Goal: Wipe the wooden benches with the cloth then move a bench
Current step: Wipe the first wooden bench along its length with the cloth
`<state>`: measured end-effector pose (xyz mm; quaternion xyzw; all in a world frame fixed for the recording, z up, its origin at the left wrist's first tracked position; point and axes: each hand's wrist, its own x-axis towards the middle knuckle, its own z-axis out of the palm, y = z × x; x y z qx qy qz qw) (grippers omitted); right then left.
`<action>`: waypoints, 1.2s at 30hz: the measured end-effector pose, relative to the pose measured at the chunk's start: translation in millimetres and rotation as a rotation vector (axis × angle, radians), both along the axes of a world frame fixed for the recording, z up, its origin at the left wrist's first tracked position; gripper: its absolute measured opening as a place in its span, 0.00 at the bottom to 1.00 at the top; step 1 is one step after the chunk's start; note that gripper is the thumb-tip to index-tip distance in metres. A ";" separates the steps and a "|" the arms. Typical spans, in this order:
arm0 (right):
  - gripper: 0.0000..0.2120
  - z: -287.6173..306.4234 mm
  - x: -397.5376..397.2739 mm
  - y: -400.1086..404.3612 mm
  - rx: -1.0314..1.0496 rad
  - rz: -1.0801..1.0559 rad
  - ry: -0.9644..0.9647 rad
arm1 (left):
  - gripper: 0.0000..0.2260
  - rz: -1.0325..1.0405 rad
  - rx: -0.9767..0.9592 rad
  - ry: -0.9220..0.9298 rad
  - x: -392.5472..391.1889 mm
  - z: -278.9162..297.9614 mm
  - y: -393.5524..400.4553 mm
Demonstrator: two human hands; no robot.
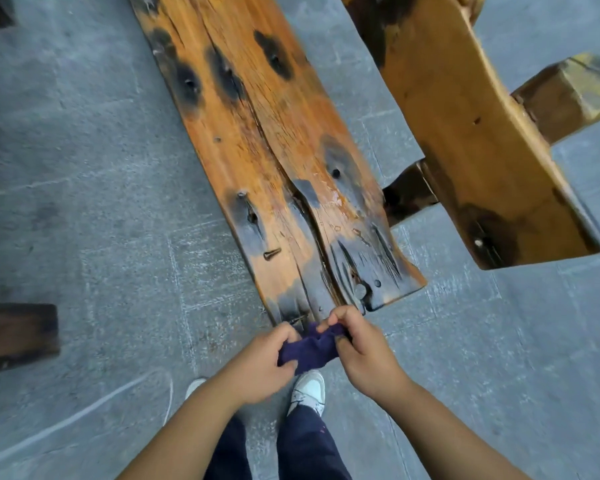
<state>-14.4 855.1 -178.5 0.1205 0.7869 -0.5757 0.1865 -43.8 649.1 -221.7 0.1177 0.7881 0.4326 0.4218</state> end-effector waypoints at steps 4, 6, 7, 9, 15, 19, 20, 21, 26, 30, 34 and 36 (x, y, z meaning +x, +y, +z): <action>0.22 -38.5 -10.5 6.2 0.005 -0.057 -0.002 | 0.10 -0.254 -0.146 0.028 -13.5 -42.6 12.8; 0.22 -60.5 -22.0 7.5 0.044 -0.070 -0.008 | 0.09 -0.275 -0.249 0.137 -27.1 -61.0 12.3; 0.22 -72.8 -30.0 7.3 0.077 -0.081 -0.002 | 0.10 -0.222 -0.245 0.145 -35.0 -70.6 10.6; 0.19 -95.2 -49.7 6.6 0.153 -0.103 0.012 | 0.10 -0.075 -0.227 0.128 -51.1 -86.4 5.7; 0.13 -155.5 -138.7 -7.2 0.345 -0.125 0.076 | 0.15 0.162 -0.328 0.259 -113.3 -127.3 -0.5; 0.20 -185.5 -176.7 -18.3 0.559 -0.119 0.109 | 0.18 0.265 -0.561 0.557 -141.4 -142.5 1.4; 0.24 -191.3 -175.2 -22.3 0.666 -0.076 0.121 | 0.20 0.324 -0.581 0.622 -141.8 -142.8 4.4; 0.26 -196.0 -169.3 -26.6 0.769 -0.010 0.149 | 0.21 0.371 -0.546 0.664 -139.2 -142.5 9.6; 0.32 -222.5 -122.0 -36.0 0.978 0.496 0.175 | 0.28 0.055 -0.467 0.557 -97.0 -162.2 40.9; 0.35 -233.6 -124.0 -29.9 1.020 0.541 0.180 | 0.28 0.074 -0.553 0.583 -94.6 -178.5 44.1; 0.35 -232.1 -155.9 -26.2 0.988 0.592 0.199 | 0.29 0.096 -0.605 0.638 -116.1 -185.7 45.9; 0.34 -233.6 -188.1 -24.2 0.979 0.611 0.210 | 0.29 0.115 -0.649 0.656 -145.1 -188.2 48.2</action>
